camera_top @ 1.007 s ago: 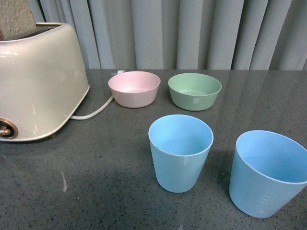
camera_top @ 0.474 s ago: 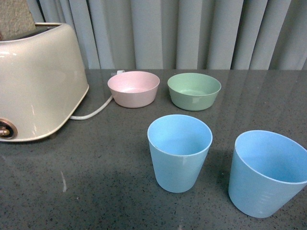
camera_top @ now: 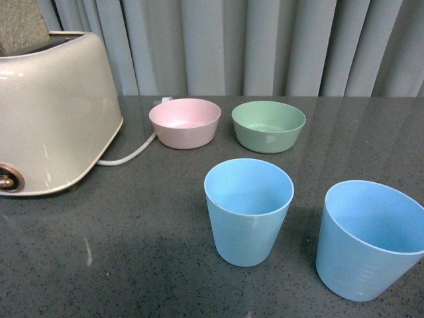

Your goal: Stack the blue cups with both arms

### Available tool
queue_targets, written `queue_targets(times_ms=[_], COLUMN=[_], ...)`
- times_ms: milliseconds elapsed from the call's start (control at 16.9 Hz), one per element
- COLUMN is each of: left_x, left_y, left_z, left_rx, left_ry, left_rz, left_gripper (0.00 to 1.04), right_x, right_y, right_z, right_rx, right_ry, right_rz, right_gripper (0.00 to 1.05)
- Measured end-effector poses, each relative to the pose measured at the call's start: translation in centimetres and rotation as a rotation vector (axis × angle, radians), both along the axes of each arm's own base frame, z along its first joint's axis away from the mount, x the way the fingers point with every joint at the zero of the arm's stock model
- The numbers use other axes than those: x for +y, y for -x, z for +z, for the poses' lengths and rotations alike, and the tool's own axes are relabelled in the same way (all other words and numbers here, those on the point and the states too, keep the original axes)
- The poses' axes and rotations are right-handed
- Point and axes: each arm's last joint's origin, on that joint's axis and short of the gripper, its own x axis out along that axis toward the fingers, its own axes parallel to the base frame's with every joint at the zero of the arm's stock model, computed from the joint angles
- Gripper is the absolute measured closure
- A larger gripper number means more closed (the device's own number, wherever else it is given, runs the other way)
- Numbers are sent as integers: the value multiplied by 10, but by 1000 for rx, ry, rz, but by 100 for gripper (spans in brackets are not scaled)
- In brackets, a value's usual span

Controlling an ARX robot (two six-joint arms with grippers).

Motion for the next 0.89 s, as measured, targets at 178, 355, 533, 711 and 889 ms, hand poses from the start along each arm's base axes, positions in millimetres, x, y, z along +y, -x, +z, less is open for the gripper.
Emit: queue_targets(times_ms=[178,355,533,711,889], left_x=[0,0,0,0,0], left_y=[3,13,15,15,15], left_z=[0,-7,-4,-4,-4], left_rx=[0,53,19,14,14], left_ry=[-1,-2,-3,-3,-3], left_rz=[0,-2,2,0,2], left_gripper=[103,103,103,100,68], right_x=[0,0,0,0,-2], right_y=[0,0,0,0,-3], right_z=[0,0,0,0,0], right_rx=[0,0,0,0,136], right_ry=[0,0,0,0,-75], right_rz=[0,0,0,0,-15], right_gripper=[7,7,7,7,7])
